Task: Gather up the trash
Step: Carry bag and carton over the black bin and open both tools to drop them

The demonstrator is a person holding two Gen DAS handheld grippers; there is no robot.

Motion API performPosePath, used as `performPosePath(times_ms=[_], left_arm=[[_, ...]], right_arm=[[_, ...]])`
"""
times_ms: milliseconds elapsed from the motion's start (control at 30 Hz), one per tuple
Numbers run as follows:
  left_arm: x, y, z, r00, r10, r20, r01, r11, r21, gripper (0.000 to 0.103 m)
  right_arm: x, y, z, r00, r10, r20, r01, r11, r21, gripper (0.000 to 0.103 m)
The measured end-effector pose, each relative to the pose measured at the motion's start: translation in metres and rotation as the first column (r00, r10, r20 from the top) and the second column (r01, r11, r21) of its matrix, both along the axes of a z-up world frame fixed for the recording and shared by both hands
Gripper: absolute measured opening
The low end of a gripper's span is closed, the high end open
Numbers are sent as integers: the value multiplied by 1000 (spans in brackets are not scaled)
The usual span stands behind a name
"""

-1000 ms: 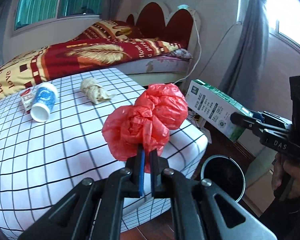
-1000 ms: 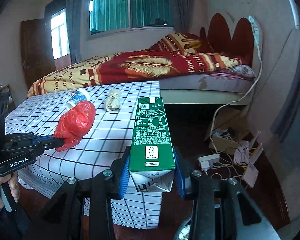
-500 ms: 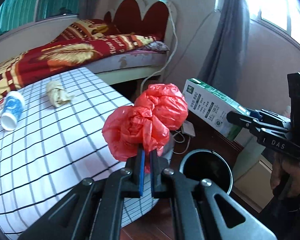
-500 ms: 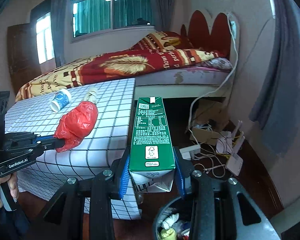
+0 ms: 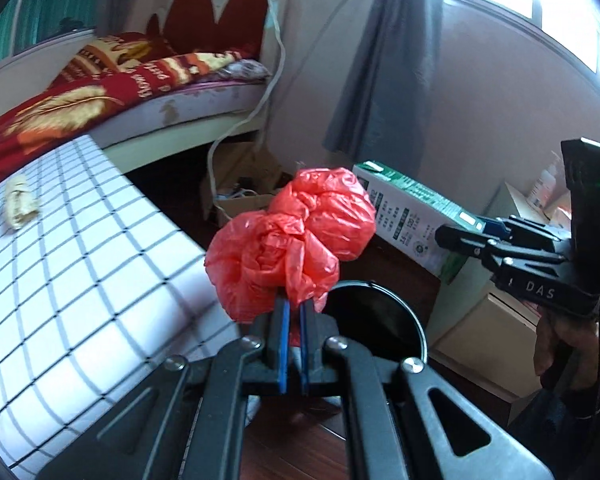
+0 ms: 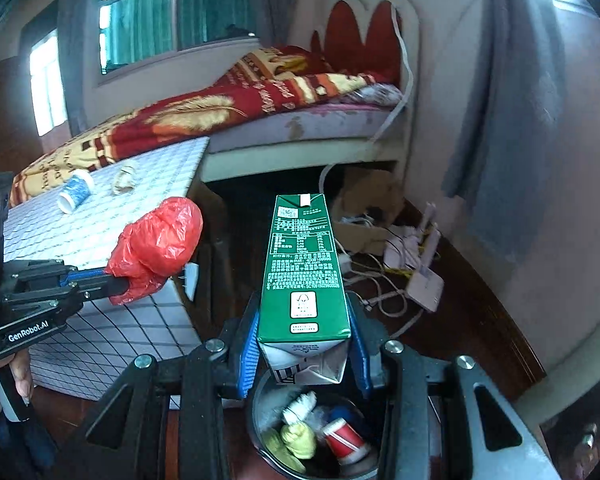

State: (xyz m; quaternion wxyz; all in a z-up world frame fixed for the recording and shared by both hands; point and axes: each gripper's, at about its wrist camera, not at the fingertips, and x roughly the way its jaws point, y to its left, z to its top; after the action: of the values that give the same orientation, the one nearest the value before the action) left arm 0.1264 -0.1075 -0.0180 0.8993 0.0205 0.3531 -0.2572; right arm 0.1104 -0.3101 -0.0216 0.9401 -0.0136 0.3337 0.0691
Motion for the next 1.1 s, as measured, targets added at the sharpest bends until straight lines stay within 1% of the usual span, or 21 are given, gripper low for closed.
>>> performPosePath(times_ms=[133,300,433,567,800,967,1067,1100], left_arm=[[0,-20,-10,999,-39,-22,39,999,4,5],[6,-39,-27,995,-72,-70,73,997,2,5],[11,-54,-40,990,-98,-105,100,995,14,5],[14,-67,-55,984,-118,-135,123,992,31,5],[23,-81,-84,972,-130,-198,145,988,62,5],[26,-91,-101,961,-138,-239,163,983,87,5],[28,-96,-109,954,-139,-264,169,981,95,5],[29,-98,-113,949,-147,-279,179,979,94,5]], right_arm=[[-7,-21,-14,999,-38,-36,38,999,-5,40],[-12,-45,-32,994,-78,-82,78,997,-10,40],[-14,-58,-45,989,-94,-117,94,996,-6,40],[-13,-66,-65,981,-90,-170,91,996,-2,41],[-4,-65,-99,964,-53,-261,55,998,4,41],[9,-61,-128,942,-15,-336,17,1000,3,41],[14,-59,-138,931,-6,-365,8,1000,3,41],[16,-59,-143,923,3,-385,1,1000,11,41]])
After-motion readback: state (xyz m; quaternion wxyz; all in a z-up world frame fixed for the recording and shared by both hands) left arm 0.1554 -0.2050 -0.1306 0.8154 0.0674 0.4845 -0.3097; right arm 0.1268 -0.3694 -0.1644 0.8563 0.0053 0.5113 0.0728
